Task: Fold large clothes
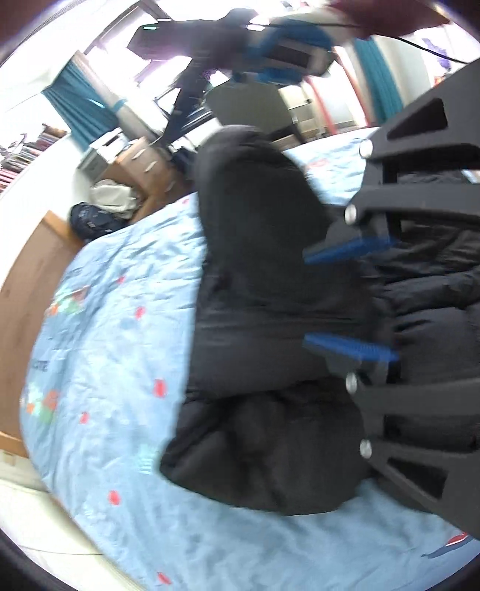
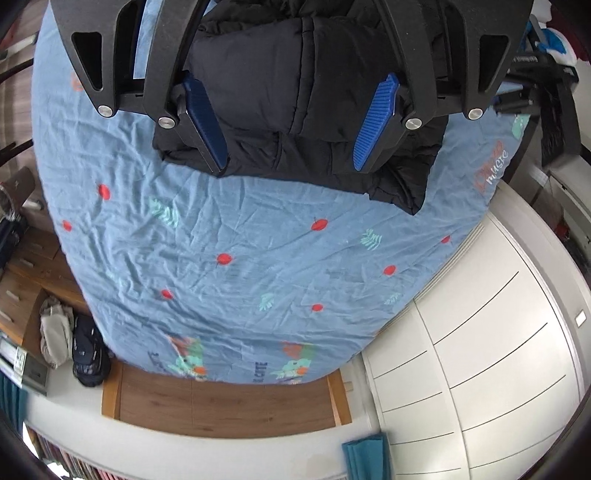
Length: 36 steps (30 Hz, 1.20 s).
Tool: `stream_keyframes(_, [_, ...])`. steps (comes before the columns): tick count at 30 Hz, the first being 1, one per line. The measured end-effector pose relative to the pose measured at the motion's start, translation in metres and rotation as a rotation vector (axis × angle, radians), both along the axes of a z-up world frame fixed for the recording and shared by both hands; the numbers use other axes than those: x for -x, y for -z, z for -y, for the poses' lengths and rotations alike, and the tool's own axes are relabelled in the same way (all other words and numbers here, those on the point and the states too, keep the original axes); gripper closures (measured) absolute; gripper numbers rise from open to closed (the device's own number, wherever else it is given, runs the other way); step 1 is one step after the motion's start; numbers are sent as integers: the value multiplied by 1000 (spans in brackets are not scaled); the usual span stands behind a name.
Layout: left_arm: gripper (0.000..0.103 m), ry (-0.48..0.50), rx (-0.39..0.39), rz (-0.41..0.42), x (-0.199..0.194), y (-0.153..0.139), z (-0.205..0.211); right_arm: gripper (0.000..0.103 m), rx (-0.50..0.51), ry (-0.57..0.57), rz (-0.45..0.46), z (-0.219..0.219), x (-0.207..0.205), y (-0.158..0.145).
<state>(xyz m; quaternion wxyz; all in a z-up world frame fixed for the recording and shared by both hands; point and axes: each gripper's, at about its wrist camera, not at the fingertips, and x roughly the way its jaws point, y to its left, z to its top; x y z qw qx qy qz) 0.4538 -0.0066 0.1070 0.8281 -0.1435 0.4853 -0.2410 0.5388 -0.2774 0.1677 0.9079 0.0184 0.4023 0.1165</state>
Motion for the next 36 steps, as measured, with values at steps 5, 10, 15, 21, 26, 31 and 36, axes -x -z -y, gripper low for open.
stream_keyframes(5, [62, 37, 10, 46, -19, -14, 33, 32, -37, -65, -119, -3, 28, 55])
stream_keyframes(10, [60, 162, -82, -33, -4, 37, 80, 32, 6, -112, -276, -14, 75, 138])
stream_keyframes(15, [60, 173, -217, -180, 28, 122, 99, 32, -4, -52, -359, -4, 90, 194])
stream_keyframes(21, [60, 37, -118, -215, 50, 127, 76, 33, -31, -46, -235, 9, 102, 159])
stream_keyframes(26, [60, -26, -81, -85, 65, 70, 56, 32, -45, -37, -120, 22, 97, 120])
stream_keyframes(31, [51, -19, -99, -12, 50, 48, 63, 32, -2, -28, -122, 23, 71, 135])
stream_keyframes(36, [51, -89, -207, -87, 13, 112, 71, 32, 78, -43, -217, 13, 65, 184])
